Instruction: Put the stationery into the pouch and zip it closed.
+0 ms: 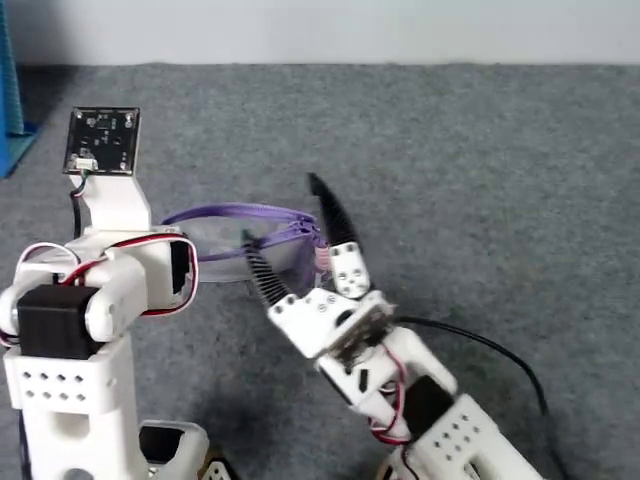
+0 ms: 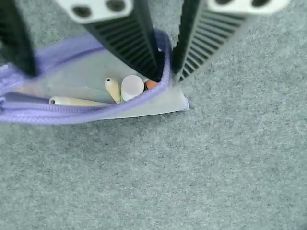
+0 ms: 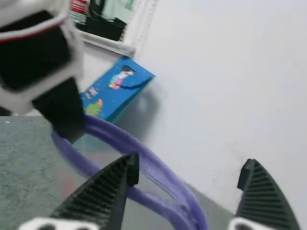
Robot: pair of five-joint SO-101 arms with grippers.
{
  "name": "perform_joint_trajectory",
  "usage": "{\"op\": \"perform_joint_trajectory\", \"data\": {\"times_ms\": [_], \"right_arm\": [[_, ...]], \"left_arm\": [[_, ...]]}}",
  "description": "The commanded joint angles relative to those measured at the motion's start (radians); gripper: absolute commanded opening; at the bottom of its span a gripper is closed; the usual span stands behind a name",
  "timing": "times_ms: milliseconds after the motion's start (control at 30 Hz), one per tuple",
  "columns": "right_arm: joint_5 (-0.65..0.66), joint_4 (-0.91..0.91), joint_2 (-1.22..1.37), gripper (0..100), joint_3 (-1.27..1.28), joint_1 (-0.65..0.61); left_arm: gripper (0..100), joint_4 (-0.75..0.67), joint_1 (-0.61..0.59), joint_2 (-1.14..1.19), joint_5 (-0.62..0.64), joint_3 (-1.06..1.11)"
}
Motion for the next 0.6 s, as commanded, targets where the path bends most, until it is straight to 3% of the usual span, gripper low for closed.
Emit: {"op": "perform_joint_trajectory", "data": {"times_ms": [0,167,367,567], "right_arm": [[-0.084,0.214,-0.160,32.2,-0.006,0.087],[-0.207,0.415,-0.285,32.1,0.041,0.200],[-0.295,0.455,-0.315,31.8,0.150,0.205],[-0.333,0.450,-0.311,18.6,0.150,0.145]], "left_arm": [[1,-0.011,-0.009,0.003,-0.011,0.002],[1,-0.009,-0.009,0.003,-0.011,0.002],[1,0.003,-0.009,0.003,-0.011,0.002],[1,0.005,-0.009,0.003,-0.011,0.002]]}}
